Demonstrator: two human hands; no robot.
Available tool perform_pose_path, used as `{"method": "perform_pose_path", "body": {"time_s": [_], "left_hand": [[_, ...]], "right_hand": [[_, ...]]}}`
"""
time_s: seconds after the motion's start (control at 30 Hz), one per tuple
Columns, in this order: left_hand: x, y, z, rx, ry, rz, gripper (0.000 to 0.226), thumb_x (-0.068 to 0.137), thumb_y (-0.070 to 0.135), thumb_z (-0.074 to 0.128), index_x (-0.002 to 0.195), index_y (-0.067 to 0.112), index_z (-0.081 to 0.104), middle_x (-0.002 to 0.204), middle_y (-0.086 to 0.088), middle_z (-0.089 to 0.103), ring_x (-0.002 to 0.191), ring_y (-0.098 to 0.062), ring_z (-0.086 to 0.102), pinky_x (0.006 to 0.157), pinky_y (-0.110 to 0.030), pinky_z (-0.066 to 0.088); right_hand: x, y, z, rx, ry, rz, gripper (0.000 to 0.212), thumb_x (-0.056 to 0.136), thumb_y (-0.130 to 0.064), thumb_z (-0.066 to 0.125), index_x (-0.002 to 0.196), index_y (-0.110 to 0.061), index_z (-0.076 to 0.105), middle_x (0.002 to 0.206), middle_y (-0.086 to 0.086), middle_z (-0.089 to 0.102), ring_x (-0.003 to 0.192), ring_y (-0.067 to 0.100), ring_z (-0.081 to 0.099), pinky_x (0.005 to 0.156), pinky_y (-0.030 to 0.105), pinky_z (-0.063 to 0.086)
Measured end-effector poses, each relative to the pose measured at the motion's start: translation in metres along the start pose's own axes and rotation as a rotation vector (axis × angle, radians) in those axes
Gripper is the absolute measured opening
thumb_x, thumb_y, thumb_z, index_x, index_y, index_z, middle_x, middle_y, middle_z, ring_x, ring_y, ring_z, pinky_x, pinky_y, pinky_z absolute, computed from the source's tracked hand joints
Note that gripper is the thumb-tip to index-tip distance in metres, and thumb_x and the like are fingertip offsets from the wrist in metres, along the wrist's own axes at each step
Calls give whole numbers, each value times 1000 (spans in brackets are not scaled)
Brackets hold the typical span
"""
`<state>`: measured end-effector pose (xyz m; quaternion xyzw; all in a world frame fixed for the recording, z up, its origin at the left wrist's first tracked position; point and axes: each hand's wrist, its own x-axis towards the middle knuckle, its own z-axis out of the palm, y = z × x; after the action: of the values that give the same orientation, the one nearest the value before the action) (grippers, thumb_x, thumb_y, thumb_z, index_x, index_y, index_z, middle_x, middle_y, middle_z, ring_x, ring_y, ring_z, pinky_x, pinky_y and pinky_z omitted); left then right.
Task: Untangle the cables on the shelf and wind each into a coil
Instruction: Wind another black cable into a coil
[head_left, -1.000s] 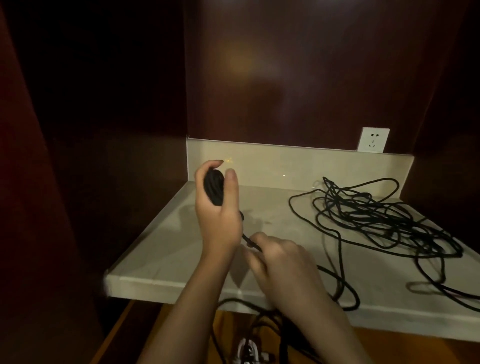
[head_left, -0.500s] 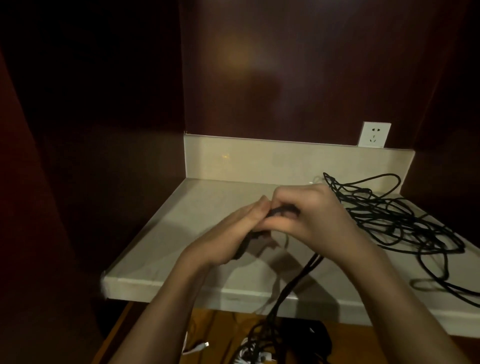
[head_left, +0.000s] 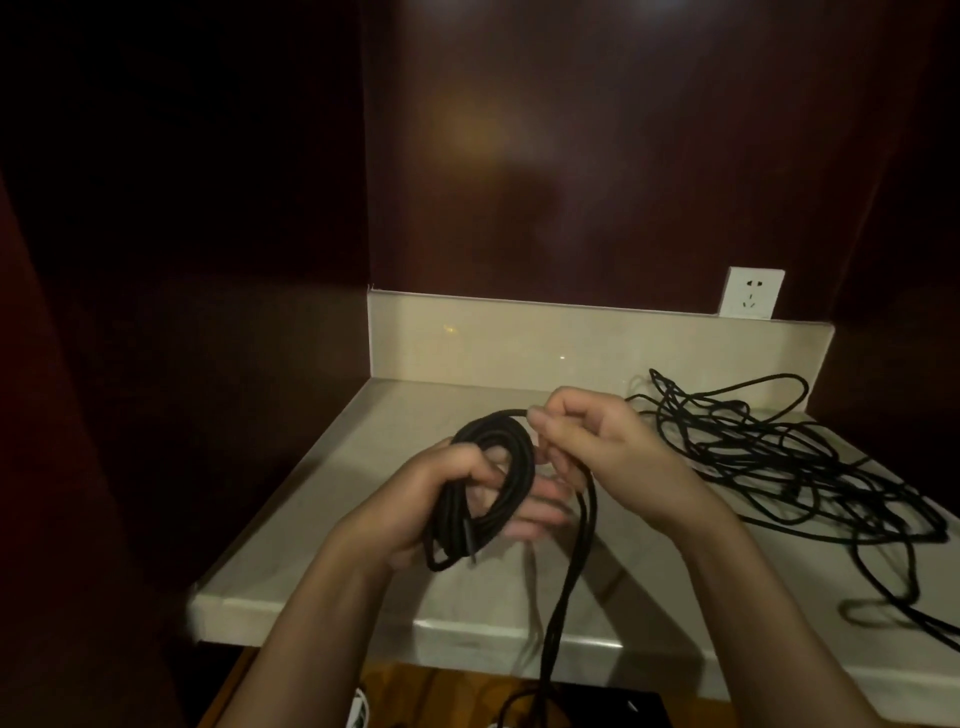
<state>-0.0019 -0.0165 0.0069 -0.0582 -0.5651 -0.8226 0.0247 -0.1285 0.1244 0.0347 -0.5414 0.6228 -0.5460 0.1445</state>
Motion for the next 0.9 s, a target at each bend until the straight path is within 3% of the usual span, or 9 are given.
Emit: {"method": "perform_pose_path", "body": {"time_s": [0.07, 0.17, 0.27, 0.33, 0.47, 0.53, 0.63, 0.77, 0.9], "left_hand": [[4, -3, -2, -88, 91, 22, 39, 68, 10, 53, 96, 0, 77, 109, -29, 68, 105, -39, 67, 96, -45, 55], [9, 0, -5, -175, 167, 84, 28, 68, 14, 59, 85, 4, 78, 94, -21, 66, 86, -27, 65, 82, -33, 56], [9, 5, 0, -314, 103, 110, 41, 76, 31, 67, 101, -1, 76, 105, -20, 66, 94, -27, 62, 90, -35, 45], [8, 3, 4, -430, 87, 111, 53, 94, 38, 51, 119, -4, 70, 121, -22, 68, 104, -27, 69, 98, -37, 50], [7, 6, 7, -486, 15, 139, 68, 98, 47, 46, 145, -2, 45, 146, -28, 48, 130, -35, 55, 112, -43, 41], [8, 6, 7, -476, 47, 153, 68, 96, 46, 46, 142, -5, 48, 145, -29, 49, 134, -36, 51, 116, -45, 37], [9, 4, 7, -508, 97, 202, 63, 91, 35, 44, 135, -10, 48, 142, -30, 51, 136, -38, 49, 117, -47, 34], [13, 0, 10, -537, 247, 268, 60, 82, 33, 41, 121, -9, 58, 129, -30, 62, 122, -41, 61, 104, -46, 46], [16, 0, 10, -511, 409, 329, 55, 79, 35, 43, 111, -6, 63, 112, -26, 68, 117, -41, 64, 102, -45, 48]], "right_hand": [[2, 6, 6, -8, 83, 13, 26, 99, -26, 55, 79, -10, 57, 56, 1, 54, 48, 14, 49, 55, 29, 43], [3, 18, 23, -135, 288, -10, 19, 102, -23, 53, 87, -12, 56, 57, 0, 57, 49, 15, 53, 54, 34, 44], [4, 31, 43, -345, 467, -103, 18, 103, -30, 49, 86, -23, 52, 55, -9, 56, 51, 9, 54, 56, 37, 46], [5, 36, 52, -361, 549, -119, 17, 99, -39, 45, 86, -30, 49, 56, -10, 56, 52, 8, 55, 54, 37, 45], [5, 38, 60, -84, 585, -54, 25, 92, -52, 49, 85, -28, 49, 61, 1, 60, 52, 16, 54, 51, 38, 43], [6, 37, 63, 17, 579, -56, 19, 93, -47, 52, 86, -29, 48, 67, 2, 62, 56, 18, 56, 53, 35, 43], [6, 36, 70, 20, 569, -39, 18, 94, -43, 50, 87, -26, 48, 74, 11, 67, 65, 26, 63, 60, 45, 49], [4, 37, 82, -45, 644, -20, 16, 95, -36, 49, 87, -22, 50, 78, 5, 67, 72, 20, 66, 68, 47, 52], [1, 45, 94, -128, 620, -46, 10, 101, -23, 47, 94, -26, 52, 77, -8, 64, 70, 10, 62, 64, 37, 51]]}}
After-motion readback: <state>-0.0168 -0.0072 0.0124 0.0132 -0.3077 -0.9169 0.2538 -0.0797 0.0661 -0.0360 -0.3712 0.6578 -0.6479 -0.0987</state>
